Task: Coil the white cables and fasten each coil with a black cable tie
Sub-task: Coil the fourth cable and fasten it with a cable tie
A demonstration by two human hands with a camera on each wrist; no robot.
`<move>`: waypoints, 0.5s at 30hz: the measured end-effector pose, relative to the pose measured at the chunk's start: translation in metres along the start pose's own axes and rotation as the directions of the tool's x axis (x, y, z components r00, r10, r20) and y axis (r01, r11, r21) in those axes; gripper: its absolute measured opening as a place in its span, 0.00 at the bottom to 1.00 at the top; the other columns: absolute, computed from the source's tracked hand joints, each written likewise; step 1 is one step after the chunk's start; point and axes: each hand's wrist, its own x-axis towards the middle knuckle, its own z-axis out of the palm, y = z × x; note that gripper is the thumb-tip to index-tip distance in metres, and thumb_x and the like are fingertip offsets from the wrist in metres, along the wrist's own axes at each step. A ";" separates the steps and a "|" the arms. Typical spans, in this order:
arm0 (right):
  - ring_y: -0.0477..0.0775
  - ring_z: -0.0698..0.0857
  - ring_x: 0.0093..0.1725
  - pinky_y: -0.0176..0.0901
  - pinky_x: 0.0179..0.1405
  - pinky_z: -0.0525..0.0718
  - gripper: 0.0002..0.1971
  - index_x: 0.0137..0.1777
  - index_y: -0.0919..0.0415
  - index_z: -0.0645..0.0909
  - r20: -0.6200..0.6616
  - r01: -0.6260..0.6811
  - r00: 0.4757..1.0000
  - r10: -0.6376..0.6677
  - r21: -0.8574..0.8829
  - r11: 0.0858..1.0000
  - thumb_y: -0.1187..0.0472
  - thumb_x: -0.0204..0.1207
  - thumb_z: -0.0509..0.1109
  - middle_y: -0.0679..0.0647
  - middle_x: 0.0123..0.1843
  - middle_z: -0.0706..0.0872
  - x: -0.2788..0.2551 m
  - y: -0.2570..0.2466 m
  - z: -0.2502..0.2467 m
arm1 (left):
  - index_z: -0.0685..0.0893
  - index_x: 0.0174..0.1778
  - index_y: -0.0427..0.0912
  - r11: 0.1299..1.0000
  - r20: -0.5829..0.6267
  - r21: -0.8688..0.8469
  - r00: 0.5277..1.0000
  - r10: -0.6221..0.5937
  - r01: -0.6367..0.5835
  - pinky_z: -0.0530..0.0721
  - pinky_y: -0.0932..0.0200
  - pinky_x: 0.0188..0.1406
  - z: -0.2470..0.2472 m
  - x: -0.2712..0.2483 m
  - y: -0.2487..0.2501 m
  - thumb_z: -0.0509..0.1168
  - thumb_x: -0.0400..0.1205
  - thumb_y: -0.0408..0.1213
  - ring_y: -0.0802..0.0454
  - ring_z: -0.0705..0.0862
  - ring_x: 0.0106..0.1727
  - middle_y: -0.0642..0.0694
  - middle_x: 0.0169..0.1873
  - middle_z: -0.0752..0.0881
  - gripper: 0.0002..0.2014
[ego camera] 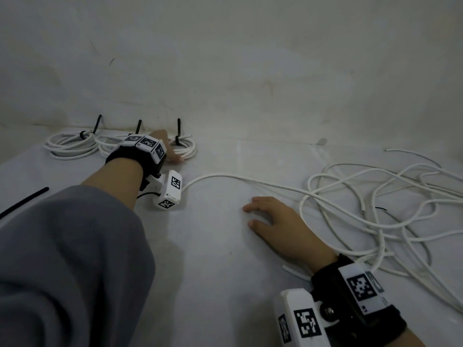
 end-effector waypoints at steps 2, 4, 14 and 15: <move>0.46 0.71 0.74 0.20 0.61 0.57 0.15 0.65 0.54 0.81 0.000 -0.009 1.000 0.009 0.006 1.000 0.60 0.79 0.69 0.50 0.72 0.76 0.000 0.001 0.000 | 0.75 0.66 0.31 0.998 -0.066 0.024 0.996 0.054 -0.053 0.78 0.51 0.52 0.003 0.002 0.005 0.75 0.69 0.58 0.39 0.82 0.55 0.36 0.53 0.82 0.40; 0.46 0.71 0.74 0.22 0.62 0.58 0.15 0.65 0.53 0.81 0.005 -0.014 1.000 0.014 0.008 1.000 0.60 0.79 0.69 0.49 0.72 0.76 0.000 0.000 0.000 | 0.72 0.70 0.37 0.982 -0.133 0.138 0.980 0.146 -0.127 0.75 0.47 0.63 0.005 -0.005 0.019 0.69 0.66 0.65 0.39 0.79 0.60 0.37 0.58 0.80 0.44; 0.49 0.72 0.73 0.21 0.58 0.58 0.15 0.66 0.56 0.81 0.016 0.005 1.000 -0.005 -0.007 1.000 0.60 0.80 0.68 0.53 0.71 0.77 0.001 0.000 -0.002 | 0.77 0.27 0.46 0.909 0.216 0.281 0.943 0.251 -0.307 0.83 0.56 0.47 0.030 -0.048 0.088 0.71 0.74 0.53 0.46 0.84 0.42 0.46 0.34 0.85 0.18; 0.49 0.73 0.72 0.21 0.58 0.58 0.15 0.65 0.56 0.82 0.019 0.006 1.000 -0.006 -0.008 1.000 0.60 0.80 0.68 0.53 0.71 0.77 0.001 0.000 -0.001 | 0.74 0.27 0.47 0.913 0.197 0.290 0.952 0.236 -0.287 0.81 0.58 0.45 0.032 -0.051 0.089 0.70 0.76 0.51 0.47 0.82 0.41 0.48 0.31 0.81 0.18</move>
